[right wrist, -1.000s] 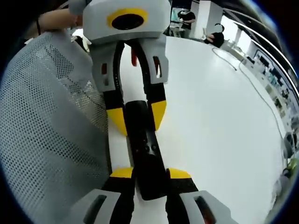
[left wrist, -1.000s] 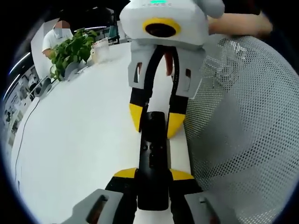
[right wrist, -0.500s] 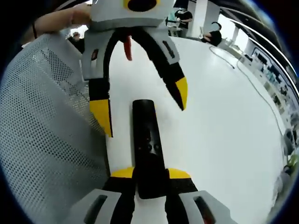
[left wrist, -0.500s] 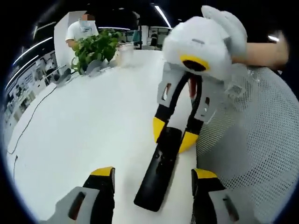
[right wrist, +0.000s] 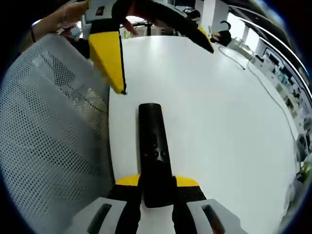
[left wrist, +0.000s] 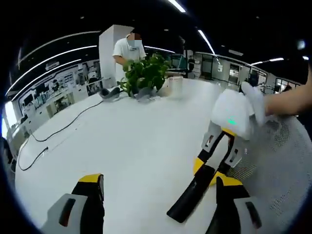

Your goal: Press the specified remote control buttons in sequence, fully releasing each button before pressing the next.

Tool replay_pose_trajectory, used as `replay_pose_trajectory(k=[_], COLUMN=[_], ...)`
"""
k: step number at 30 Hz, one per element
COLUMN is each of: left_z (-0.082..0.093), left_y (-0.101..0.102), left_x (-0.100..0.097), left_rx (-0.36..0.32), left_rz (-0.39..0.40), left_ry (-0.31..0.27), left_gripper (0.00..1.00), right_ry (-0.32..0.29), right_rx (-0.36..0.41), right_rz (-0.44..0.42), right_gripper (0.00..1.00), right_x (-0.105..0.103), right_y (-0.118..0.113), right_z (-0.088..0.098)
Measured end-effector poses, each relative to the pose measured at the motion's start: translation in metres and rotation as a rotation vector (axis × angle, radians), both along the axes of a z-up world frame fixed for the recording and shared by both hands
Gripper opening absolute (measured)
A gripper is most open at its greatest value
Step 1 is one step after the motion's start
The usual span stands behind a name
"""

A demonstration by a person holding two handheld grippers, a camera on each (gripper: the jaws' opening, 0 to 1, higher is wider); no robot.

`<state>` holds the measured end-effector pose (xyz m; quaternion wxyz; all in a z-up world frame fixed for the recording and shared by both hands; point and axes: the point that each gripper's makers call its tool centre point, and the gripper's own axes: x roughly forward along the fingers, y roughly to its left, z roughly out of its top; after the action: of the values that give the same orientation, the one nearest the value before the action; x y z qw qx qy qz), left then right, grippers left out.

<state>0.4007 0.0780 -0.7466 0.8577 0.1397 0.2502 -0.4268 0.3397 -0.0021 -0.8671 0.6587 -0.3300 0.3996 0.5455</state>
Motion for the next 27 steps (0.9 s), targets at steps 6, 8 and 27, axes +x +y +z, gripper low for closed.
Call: replay_pose_trajectory(k=[6, 8, 27], left_z=[0.036, 0.047, 0.073], left_y=[0.018, 0.023, 0.058], left_x=[-0.005, -0.007, -0.046], left_rx=[-0.05, -0.089, -0.274], left_rz=[0.093, 0.141, 0.414], left_ry=[-0.08, -0.1, -0.184], left_gripper=[1.0, 1.0, 1.0], right_ry=[0.004, 0.001, 0.002], right_rx=[0.002, 0.001, 0.007], right_rz=[-0.001, 0.001, -0.007], right_gripper=[0.21, 0.21, 0.21], right_x=[0.0, 0.001, 0.001], right_y=[0.0, 0.001, 0.0], right_z=[0.0, 0.0, 0.0])
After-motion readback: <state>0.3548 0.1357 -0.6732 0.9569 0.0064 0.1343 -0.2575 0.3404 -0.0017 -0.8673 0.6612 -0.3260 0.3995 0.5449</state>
